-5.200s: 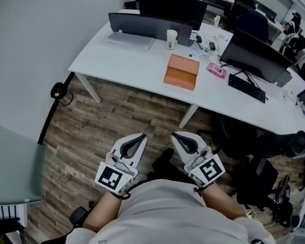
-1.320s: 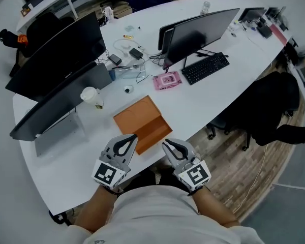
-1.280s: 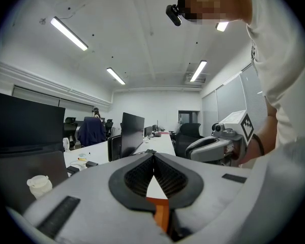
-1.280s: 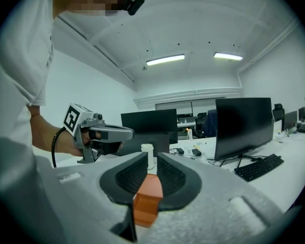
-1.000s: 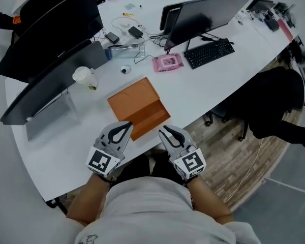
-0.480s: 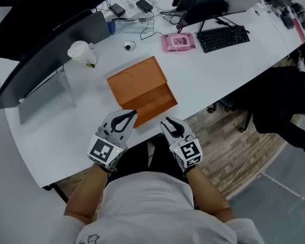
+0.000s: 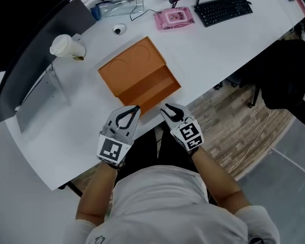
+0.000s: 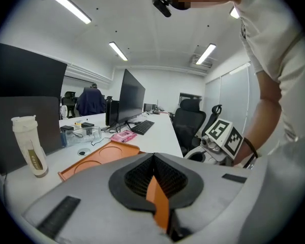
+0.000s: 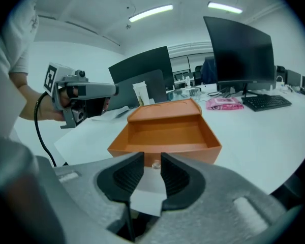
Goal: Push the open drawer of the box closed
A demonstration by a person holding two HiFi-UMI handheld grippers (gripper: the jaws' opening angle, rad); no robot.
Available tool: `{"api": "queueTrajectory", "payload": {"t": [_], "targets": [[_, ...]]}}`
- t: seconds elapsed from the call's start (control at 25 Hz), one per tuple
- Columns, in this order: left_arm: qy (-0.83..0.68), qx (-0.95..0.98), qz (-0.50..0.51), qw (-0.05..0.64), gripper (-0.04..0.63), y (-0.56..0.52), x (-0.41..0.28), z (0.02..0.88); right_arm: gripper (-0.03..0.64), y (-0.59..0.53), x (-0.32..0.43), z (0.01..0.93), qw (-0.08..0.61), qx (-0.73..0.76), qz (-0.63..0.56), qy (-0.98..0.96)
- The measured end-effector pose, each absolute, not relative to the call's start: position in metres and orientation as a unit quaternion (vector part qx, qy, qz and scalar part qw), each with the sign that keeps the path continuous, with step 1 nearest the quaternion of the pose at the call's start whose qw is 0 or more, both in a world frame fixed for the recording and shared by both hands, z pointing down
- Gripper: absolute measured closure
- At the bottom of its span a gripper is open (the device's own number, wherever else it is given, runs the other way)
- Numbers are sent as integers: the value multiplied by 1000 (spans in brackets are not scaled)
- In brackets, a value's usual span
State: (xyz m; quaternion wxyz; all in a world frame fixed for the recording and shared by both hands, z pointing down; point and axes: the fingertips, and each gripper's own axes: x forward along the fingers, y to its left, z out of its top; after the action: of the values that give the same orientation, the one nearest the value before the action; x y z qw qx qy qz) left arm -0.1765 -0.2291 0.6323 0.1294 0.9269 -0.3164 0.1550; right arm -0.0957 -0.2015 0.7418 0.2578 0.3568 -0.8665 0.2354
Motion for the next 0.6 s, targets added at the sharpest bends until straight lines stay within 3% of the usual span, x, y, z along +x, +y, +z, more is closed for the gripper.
{"api": "queueTrajectory", "payload": {"t": [0.6], "targets": [[-304, 925, 177, 147, 595, -218, -179, 679, 514, -205, -104, 795, 308, 360, 271, -838]]}}
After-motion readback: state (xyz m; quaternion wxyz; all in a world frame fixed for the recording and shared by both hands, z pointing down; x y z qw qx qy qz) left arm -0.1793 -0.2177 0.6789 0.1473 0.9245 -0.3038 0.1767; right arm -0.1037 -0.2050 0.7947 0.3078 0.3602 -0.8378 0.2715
